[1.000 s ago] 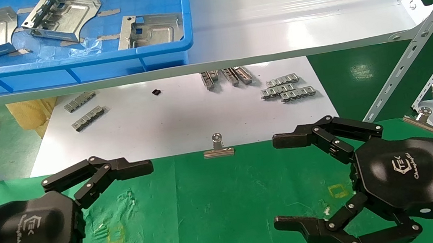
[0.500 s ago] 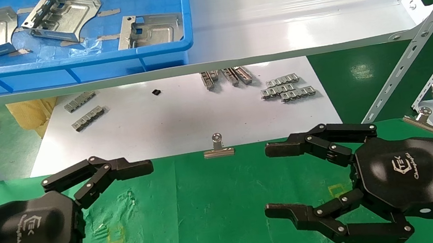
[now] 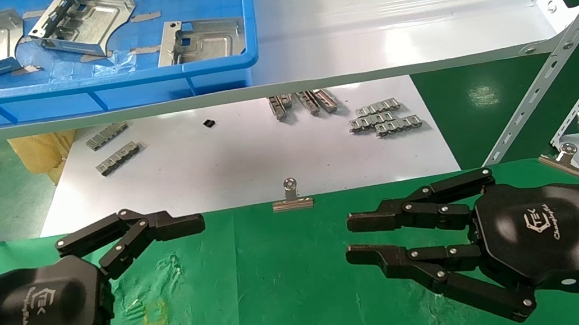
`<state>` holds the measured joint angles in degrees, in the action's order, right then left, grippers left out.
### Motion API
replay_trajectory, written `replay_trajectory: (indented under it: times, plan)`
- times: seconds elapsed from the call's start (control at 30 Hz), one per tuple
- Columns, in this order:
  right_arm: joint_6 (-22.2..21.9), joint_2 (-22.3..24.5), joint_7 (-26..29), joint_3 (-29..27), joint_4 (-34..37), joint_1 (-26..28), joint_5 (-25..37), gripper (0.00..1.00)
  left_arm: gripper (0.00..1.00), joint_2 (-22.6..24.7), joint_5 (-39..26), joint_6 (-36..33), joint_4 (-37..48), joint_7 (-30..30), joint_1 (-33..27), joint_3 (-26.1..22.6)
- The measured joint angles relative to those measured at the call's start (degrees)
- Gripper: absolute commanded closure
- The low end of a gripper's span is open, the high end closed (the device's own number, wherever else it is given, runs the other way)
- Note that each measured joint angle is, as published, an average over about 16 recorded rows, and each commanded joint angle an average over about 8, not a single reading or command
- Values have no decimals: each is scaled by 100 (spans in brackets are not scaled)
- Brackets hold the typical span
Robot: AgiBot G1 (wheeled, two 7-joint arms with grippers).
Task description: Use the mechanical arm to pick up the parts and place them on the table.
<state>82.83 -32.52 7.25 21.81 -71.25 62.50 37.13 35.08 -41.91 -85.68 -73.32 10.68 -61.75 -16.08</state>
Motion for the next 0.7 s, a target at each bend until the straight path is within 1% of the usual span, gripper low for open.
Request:
replay_trajectory:
  times: [0.7]
  plan:
    - [0,0,0,0,0,0,0,100,0,32,-17,32,10,-6,-70,5]
